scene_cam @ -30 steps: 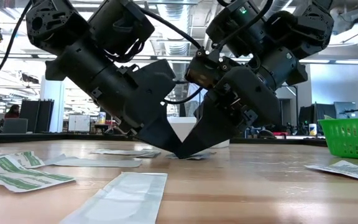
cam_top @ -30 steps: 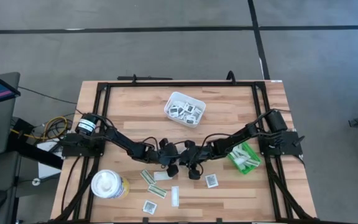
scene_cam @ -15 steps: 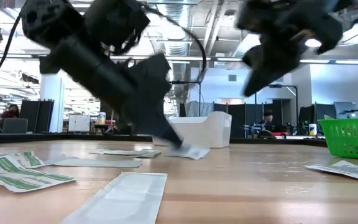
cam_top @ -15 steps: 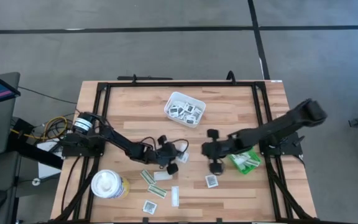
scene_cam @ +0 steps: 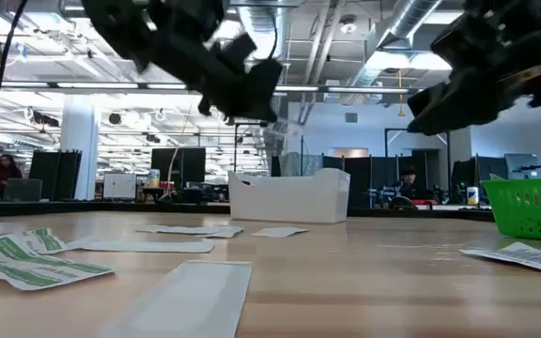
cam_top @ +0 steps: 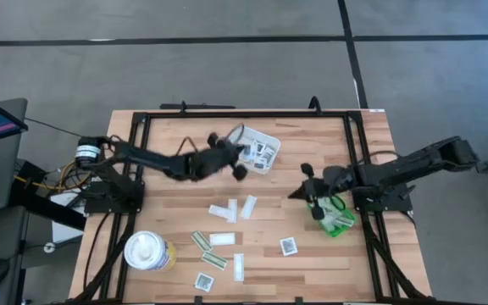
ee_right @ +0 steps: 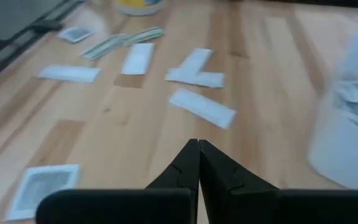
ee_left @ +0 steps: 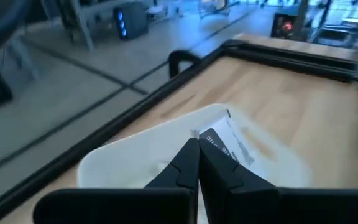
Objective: Pick & Place First Aid Supplies
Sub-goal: Put the towelette pack into the white bin
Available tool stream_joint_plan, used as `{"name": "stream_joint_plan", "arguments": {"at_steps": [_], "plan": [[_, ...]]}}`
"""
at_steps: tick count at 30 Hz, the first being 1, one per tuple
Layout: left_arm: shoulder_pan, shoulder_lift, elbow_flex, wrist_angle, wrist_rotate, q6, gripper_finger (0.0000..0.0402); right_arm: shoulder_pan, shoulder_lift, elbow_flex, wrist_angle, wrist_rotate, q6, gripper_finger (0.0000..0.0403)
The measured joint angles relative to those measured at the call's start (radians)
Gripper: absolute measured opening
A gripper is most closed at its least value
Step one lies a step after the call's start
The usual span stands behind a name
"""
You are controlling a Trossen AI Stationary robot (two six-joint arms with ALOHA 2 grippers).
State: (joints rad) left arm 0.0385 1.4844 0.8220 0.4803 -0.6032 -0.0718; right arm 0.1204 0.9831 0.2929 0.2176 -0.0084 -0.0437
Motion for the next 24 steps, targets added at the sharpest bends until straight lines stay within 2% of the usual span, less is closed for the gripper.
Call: {"name": "stream_joint_plan", "arguments": {"at_steps": [4,7,11,13,18,21,24], "plan": [[0.126,0.069,0.000,0.002,0.136,-0.072,0.0008,-0.072,0.006,-0.004,0.001,0.002,0.060,0.0000],[0.162,0.126,0.000,0.030,0.163,-0.093,0.0021,-0.102,0.031,-0.004,0.000,-0.003,0.126,0.0000],[0.172,0.171,0.000,0.041,0.166,-0.090,0.0055,-0.092,0.076,-0.004,0.009,-0.111,0.125,0.0000],[0.166,0.168,0.000,0.046,0.168,-0.090,0.0078,-0.072,0.097,-0.003,0.034,-0.126,0.123,0.0000],[0.089,0.072,0.001,0.047,0.247,-0.091,0.0122,0.027,0.140,0.039,0.050,-0.125,0.138,0.0013],[-0.010,0.017,0.002,0.047,0.359,-0.091,0.0129,0.109,0.169,0.071,0.049,-0.123,0.162,0.0037],[-0.129,-0.019,0.001,0.030,0.384,-0.091,0.0130,0.195,0.213,0.109,0.055,-0.073,0.184,0.0067]]}}
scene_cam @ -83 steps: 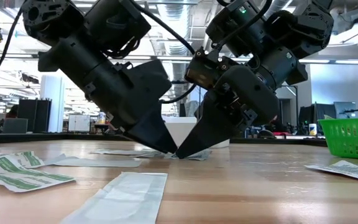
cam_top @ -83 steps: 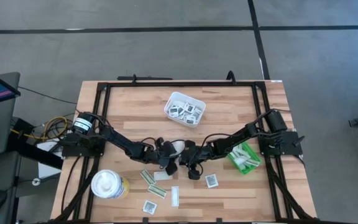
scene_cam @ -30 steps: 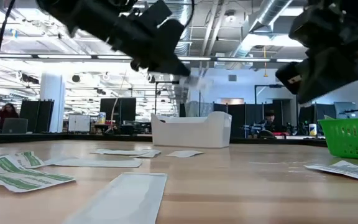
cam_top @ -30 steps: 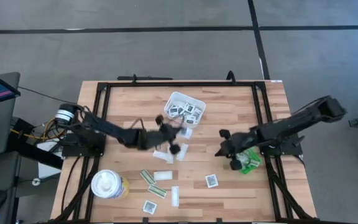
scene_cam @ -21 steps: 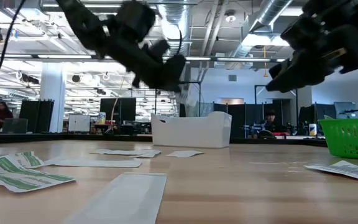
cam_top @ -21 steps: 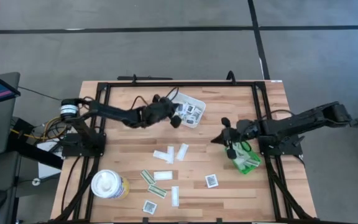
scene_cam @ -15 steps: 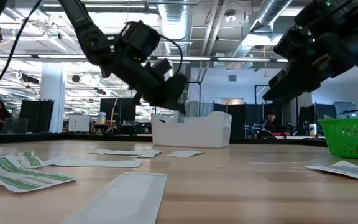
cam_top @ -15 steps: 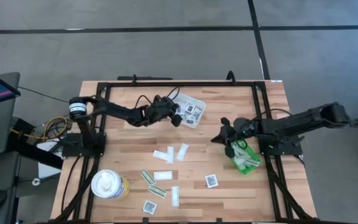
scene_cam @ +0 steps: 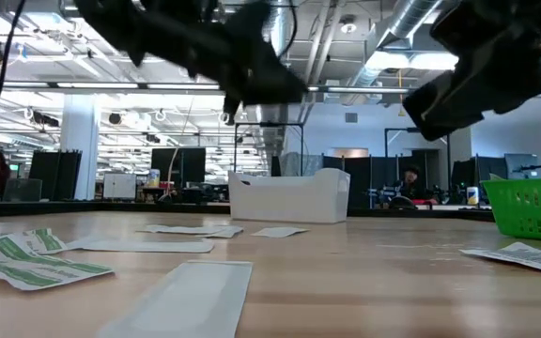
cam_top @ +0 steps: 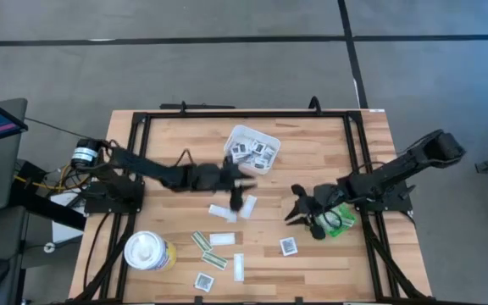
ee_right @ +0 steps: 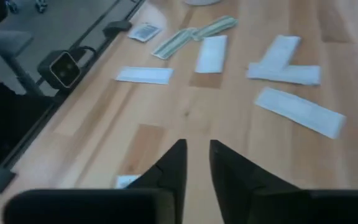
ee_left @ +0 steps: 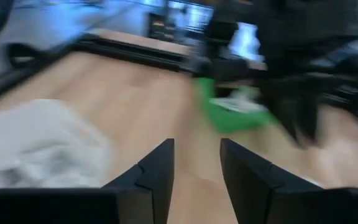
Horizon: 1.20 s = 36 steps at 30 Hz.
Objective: Pick & Place First Aid Supplies
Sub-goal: Put the towelette pack into the white bin
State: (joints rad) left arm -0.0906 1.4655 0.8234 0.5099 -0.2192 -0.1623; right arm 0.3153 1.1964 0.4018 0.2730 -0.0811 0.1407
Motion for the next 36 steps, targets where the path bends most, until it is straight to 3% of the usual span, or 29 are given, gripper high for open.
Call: {"name": "stream_joint_plan", "arguments": {"at_steps": [6,10,14,19,23,30,36], "plan": [[-0.227,0.007,0.000,-0.005,0.000,0.005,0.0131,0.157,0.171,0.047,-0.006,0.084,0.110,0.0117],[-0.333,0.037,-0.002,-0.012,-0.089,0.035,0.0127,0.227,0.298,0.066,-0.011,0.166,0.196,0.0139],[-0.377,0.065,-0.002,-0.008,-0.191,0.055,0.0118,0.238,0.402,0.101,-0.025,0.215,0.204,0.0153],[-0.383,0.089,-0.002,-0.006,-0.203,0.047,0.0110,0.238,0.483,0.146,-0.043,0.212,0.237,0.0160],[-0.373,0.100,-0.002,0.000,-0.203,0.047,0.0108,0.254,0.502,0.185,-0.134,0.250,0.141,0.0134],[-0.363,0.103,-0.002,0.000,-0.203,0.046,0.0108,0.240,0.494,0.191,-0.154,0.258,0.113,0.0016],[-0.361,0.103,-0.002,0.001,-0.203,0.046,0.0108,0.227,0.474,0.206,-0.165,0.263,0.111,0.0020]]}}
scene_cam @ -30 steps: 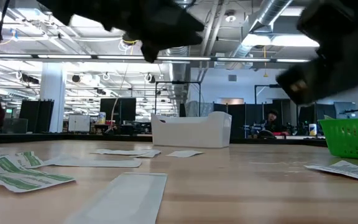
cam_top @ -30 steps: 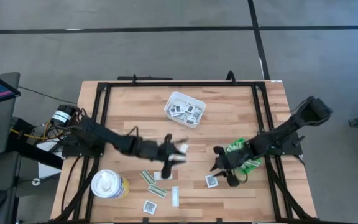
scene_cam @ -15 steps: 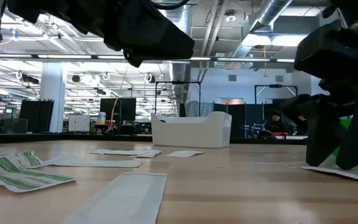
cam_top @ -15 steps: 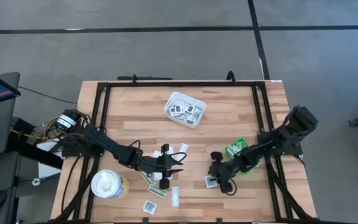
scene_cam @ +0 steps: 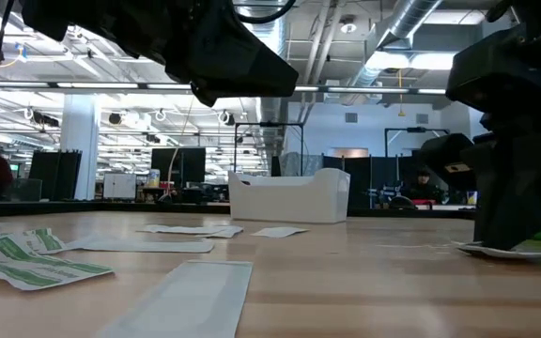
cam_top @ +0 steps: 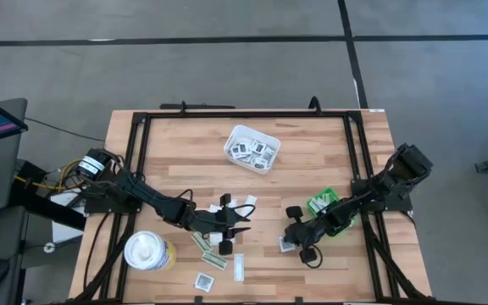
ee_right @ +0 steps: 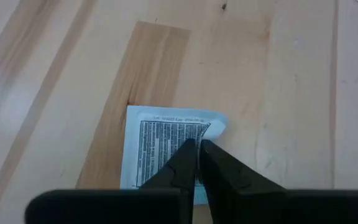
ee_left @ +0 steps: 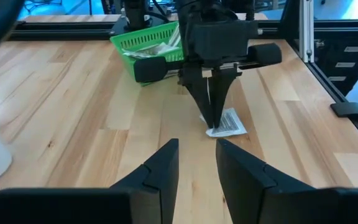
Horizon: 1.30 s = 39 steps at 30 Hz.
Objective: Pick & Place First Aid Supplies
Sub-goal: Put the towelette pack into the white bin
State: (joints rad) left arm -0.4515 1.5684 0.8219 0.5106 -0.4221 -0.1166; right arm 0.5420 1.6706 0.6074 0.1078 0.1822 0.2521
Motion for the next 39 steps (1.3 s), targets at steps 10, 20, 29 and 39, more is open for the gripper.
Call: {"name": "stream_joint_plan", "arguments": {"at_steps": [10,20,29,39], "plan": [[0.017,0.051,0.001,0.079,-0.004,-0.094,0.0116,0.000,-0.047,0.092,-0.011,0.325,-0.095,0.0006],[0.099,0.225,0.002,0.242,-0.001,-0.206,0.0164,0.006,-0.050,0.127,0.001,0.627,-0.139,0.0004],[0.108,0.300,0.003,0.431,0.012,-0.202,0.0161,0.004,-0.050,0.127,0.002,0.628,-0.160,0.0002],[0.106,0.307,0.003,0.480,0.011,-0.203,0.0142,0.000,-0.045,0.127,0.033,0.628,-0.230,0.0001]]}}
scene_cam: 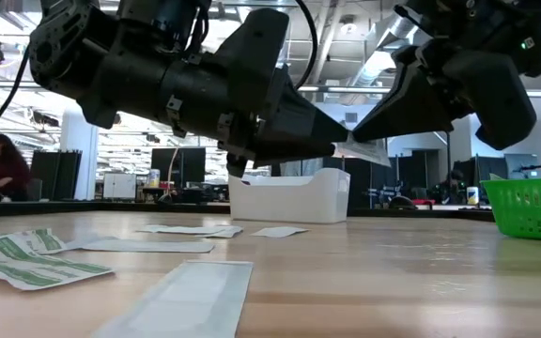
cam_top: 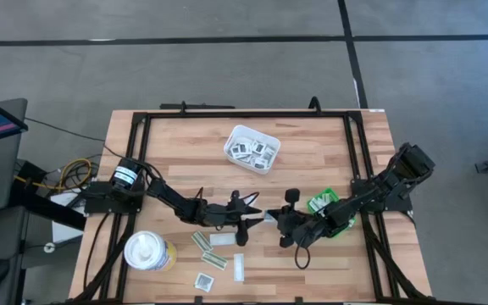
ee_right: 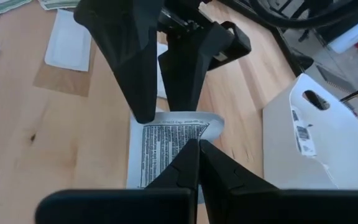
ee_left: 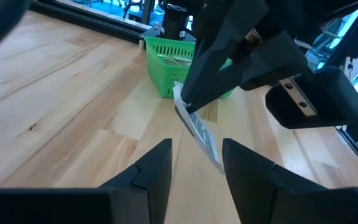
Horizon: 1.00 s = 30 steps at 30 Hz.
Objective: Pick & Place First Aid Supplies
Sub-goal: Put the towelette pack into the white bin
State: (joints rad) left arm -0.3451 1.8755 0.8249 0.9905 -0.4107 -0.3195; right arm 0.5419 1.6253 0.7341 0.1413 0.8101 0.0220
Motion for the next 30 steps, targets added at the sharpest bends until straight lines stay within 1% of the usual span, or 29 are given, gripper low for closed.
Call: {"name": "stream_joint_plan", "arguments": {"at_steps": [9,13,16,19,23,27,30], "plan": [[0.019,0.000,0.000,0.008,-0.011,-0.027,0.0129,0.000,0.000,0.000,0.076,-0.002,-0.041,0.0001],[0.027,0.000,0.000,0.006,-0.011,-0.026,0.0118,0.000,0.000,0.000,0.085,-0.035,-0.059,0.0001],[0.025,0.000,0.000,0.006,-0.010,-0.020,0.0094,0.000,0.000,0.001,0.086,-0.042,-0.075,0.0001],[0.025,0.000,0.001,0.006,-0.009,-0.002,0.0058,0.000,0.000,0.001,0.084,-0.043,-0.085,0.0007],[0.025,0.000,0.001,0.004,-0.001,0.000,0.0013,-0.001,0.000,0.001,0.074,-0.046,-0.079,0.0040],[0.026,0.000,0.001,-0.017,-0.017,0.000,0.0013,-0.015,-0.001,0.002,-0.012,-0.029,0.017,0.0089],[0.031,0.000,0.001,-0.032,-0.086,0.021,0.0015,-0.031,0.000,0.002,-0.098,-0.027,0.122,0.0130]]}}
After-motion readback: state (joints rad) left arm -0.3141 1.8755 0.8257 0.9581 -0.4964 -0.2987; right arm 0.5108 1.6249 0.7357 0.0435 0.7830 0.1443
